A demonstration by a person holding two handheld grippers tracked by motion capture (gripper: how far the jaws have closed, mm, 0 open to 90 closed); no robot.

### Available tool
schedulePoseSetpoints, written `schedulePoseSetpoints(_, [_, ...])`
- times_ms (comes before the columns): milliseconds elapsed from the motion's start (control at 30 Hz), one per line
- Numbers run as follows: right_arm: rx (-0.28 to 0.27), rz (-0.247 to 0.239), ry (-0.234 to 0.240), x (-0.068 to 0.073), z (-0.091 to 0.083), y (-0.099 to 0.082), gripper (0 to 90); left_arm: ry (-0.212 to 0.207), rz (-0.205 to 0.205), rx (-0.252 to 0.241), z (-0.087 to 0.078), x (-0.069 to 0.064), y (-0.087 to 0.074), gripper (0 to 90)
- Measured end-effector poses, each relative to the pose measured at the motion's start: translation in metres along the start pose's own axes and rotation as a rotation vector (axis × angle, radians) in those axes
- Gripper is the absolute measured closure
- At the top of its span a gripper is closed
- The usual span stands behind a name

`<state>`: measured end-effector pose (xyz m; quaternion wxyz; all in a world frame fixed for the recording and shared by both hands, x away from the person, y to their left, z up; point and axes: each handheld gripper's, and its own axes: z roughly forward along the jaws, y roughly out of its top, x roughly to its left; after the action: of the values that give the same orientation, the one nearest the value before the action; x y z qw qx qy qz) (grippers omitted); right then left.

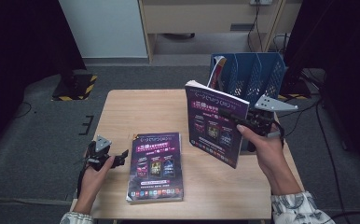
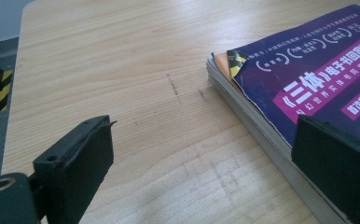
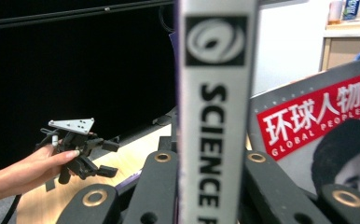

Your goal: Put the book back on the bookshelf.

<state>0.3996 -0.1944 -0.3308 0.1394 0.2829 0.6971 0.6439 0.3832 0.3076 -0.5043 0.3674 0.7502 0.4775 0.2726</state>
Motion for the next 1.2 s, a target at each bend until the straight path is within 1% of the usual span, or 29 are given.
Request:
schedulePoseSetpoints(100, [-0.008, 0.008, 0.000, -0.003, -0.005, 0.002, 82.3, 0.007, -0.008, 0.000, -0.001, 0.002, 0.000, 5.0])
schedulePoseSetpoints(300, [-0.024, 0.018, 0.001, -0.004, -0.013, 0.009, 82.3, 0.005, -0.003, 0.005, 0.000, 0.001, 0.000, 5.0])
schedulePoseSetpoints(333, [-0.029, 0.018, -0.004, -0.005, -0.017, 0.012, 82.3, 0.003, -0.001, 0.005, 0.000, 0.001, 0.000, 5.0])
schedulePoseSetpoints(533, [-0.027, 0.017, -0.019, -0.008, -0.024, 0.017, 82.3, 0.005, -0.002, 0.004, 0.000, 0.001, 0.000, 5.0])
schedulePoseSetpoints(567, [-0.024, 0.011, -0.025, -0.009, -0.027, 0.018, 82.3, 0.005, -0.002, 0.004, 0.000, 0.001, 0.000, 5.0])
schedulePoseSetpoints(667, [-0.026, 0.008, -0.026, -0.010, -0.031, 0.019, 82.3, 0.003, -0.002, 0.002, -0.001, 0.001, 0.000, 5.0])
schedulePoseSetpoints(800, [-0.032, 0.014, -0.048, -0.015, -0.041, 0.019, 82.3, 0.002, 0.000, 0.005, 0.000, 0.000, 0.000, 5.0])
schedulePoseSetpoints(1033, [-0.030, 0.018, -0.067, -0.021, -0.049, 0.020, 82.3, 0.005, -0.001, 0.002, -0.001, 0.001, 0.000, 5.0])
schedulePoseSetpoints(1200, [-0.030, 0.027, -0.091, -0.028, -0.057, 0.020, 82.3, 0.005, -0.001, 0.001, -0.001, 0.001, 0.000, 5.0])
